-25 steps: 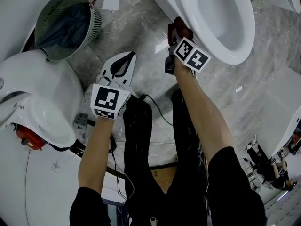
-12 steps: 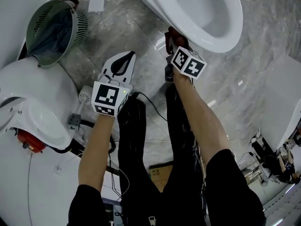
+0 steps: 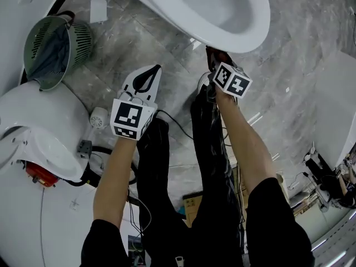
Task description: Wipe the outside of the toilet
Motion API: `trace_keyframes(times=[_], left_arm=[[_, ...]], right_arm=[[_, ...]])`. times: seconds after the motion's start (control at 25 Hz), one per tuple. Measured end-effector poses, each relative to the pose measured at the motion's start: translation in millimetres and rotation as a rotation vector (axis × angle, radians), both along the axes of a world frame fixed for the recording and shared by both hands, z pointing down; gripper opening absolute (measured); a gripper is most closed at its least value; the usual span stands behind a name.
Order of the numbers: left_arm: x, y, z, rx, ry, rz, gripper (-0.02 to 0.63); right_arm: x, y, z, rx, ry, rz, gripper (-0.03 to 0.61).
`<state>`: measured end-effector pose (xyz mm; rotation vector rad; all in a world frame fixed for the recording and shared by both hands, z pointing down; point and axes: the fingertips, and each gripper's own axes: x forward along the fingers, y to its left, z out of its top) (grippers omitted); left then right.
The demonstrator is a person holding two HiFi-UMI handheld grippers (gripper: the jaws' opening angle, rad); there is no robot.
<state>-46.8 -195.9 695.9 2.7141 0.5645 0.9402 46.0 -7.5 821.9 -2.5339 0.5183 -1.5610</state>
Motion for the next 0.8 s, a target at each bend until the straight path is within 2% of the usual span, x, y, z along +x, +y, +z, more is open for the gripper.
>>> trace_keyframes(times=[0.12, 0.32, 0.48, 0.64, 0.8], left_arm=[[5.2, 16.2, -0.5, -0.003, -0.002, 0.019, 0.008], [12.6, 31.5, -2.4, -0.007, 0.004, 0.039, 0.008], [14.5, 36.2, -4.5, -0.015, 0.011, 0.051, 0.008], [13.9, 27.5, -6.5, -0.015, 0.024, 0.047, 0.008], [7.8, -1.2, -3.6, -0.006, 0.022, -0.005, 0.008]], right_arm=[[7.1, 23.2, 1.1, -0.017, -0.001, -0.002, 0.079], [23.4, 60.2, 1.6, -0.042, -0.006, 0.116, 0.078], [36.1, 78.7, 0.4, -0.076, 0.007, 0.109, 0.077], [39.0, 83.7, -2.6, -0.064, 0.013, 0.101, 0.080], [17.2, 62.7, -4.1, -0.054, -0.007, 0.095, 0.081]])
